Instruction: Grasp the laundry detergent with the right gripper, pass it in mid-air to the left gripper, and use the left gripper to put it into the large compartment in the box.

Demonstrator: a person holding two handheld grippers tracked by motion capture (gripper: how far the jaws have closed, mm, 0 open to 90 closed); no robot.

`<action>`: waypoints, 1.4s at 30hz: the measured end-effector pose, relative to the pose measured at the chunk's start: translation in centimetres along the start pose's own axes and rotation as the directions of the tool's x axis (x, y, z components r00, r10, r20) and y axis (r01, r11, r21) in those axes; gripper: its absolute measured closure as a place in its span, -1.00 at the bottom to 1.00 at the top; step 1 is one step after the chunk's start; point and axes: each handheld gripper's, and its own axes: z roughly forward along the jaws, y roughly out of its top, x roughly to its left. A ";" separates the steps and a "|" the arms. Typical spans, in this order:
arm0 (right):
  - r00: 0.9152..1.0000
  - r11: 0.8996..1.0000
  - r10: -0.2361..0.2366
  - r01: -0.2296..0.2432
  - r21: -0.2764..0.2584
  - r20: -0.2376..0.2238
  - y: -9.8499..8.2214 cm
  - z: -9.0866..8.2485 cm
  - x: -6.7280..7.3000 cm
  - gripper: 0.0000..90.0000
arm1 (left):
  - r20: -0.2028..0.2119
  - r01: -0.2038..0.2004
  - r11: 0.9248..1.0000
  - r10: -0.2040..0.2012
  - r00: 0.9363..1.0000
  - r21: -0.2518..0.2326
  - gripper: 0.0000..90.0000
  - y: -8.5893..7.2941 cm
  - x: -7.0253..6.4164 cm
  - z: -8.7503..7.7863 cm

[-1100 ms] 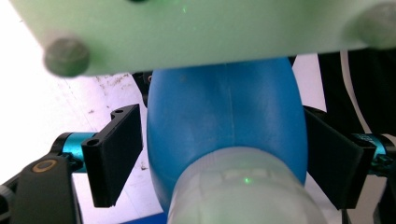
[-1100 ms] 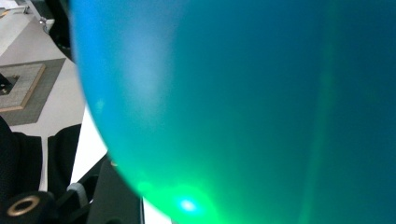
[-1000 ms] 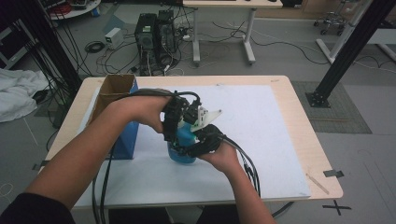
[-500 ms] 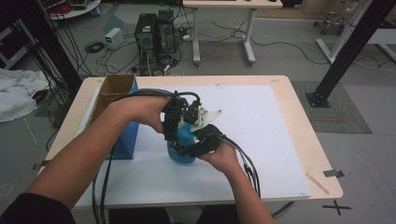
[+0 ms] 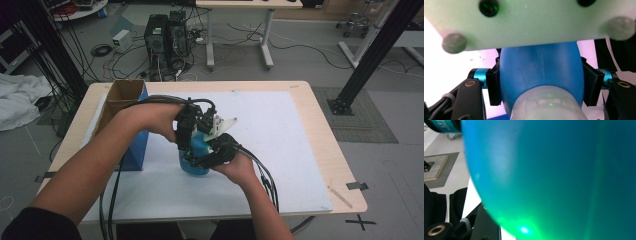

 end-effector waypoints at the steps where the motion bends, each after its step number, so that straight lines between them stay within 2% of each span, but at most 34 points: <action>1: 1.000 1.000 0.001 -0.001 0.000 0.000 0.0 0.0 0.0 0.04 | -0.002 0.001 1.000 -0.001 1.000 -0.001 -0.24 0.0 0.0 0.0; 15: 1.000 1.000 0.011 -0.011 0.001 -0.006 0.0 0.2 0.0 0.04 | -0.022 0.005 1.000 -0.005 1.000 0.011 -0.17 0.0 -0.1 0.1; 20: 1.000 1.000 0.012 -0.012 0.004 -0.008 0.0 0.2 0.0 0.04 | -0.007 0.001 1.000 -0.001 1.000 0.013 -0.17 -0.1 0.1 0.2; 21: 1.000 1.000 0.018 -0.018 0.006 -0.011 0.0 0.2 0.1 0.04 | -0.008 0.012 1.000 -0.011 1.000 0.010 -0.16 -0.1 0.1 0.2; 34: 1.000 1.000 -0.005 0.005 -0.005 -0.006 0.2 0.1 0.3 0.03 | -0.029 0.026 1.000 -0.026 0.999 0.008 -0.15 -0.1 -0.6 -0.3; 39: 1.000 1.000 -0.007 0.007 -0.005 0.011 0.4 0.0 0.4 0.00 | -0.040 0.024 1.000 -0.024 0.999 0.011 -0.15 0.0 -0.6 -0.5; 42: 1.000 1.000 0.011 -0.011 -0.009 0.009 0.4 -0.3 0.3 -0.09 | -0.039 0.026 1.000 -0.025 0.999 0.017 -0.15 -0.1 -0.5 -0.8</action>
